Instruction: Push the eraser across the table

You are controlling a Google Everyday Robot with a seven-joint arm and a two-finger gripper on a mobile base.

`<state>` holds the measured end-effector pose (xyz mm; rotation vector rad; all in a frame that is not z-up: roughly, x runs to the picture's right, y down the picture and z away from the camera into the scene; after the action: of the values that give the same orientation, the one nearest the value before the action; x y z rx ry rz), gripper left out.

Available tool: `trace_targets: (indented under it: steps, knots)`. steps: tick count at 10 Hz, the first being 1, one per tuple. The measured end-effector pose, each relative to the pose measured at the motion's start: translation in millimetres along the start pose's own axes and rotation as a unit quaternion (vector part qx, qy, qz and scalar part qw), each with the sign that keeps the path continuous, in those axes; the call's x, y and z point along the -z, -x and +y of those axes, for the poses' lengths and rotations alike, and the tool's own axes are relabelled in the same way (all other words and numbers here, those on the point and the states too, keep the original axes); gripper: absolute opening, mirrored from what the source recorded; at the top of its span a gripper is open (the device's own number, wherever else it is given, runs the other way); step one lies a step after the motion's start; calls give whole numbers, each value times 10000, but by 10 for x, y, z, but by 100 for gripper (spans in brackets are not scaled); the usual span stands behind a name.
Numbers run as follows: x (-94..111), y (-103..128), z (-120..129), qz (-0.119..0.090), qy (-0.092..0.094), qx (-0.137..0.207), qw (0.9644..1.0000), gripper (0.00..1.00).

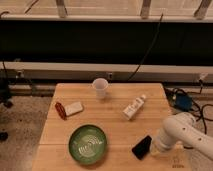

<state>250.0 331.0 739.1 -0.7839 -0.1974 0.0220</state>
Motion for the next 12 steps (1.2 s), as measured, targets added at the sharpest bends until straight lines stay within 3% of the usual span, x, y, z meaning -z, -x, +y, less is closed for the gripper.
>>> trace_targets:
  steps: [12]
  knots:
    - [-72,244,-16,-56,41,431,9990,2]
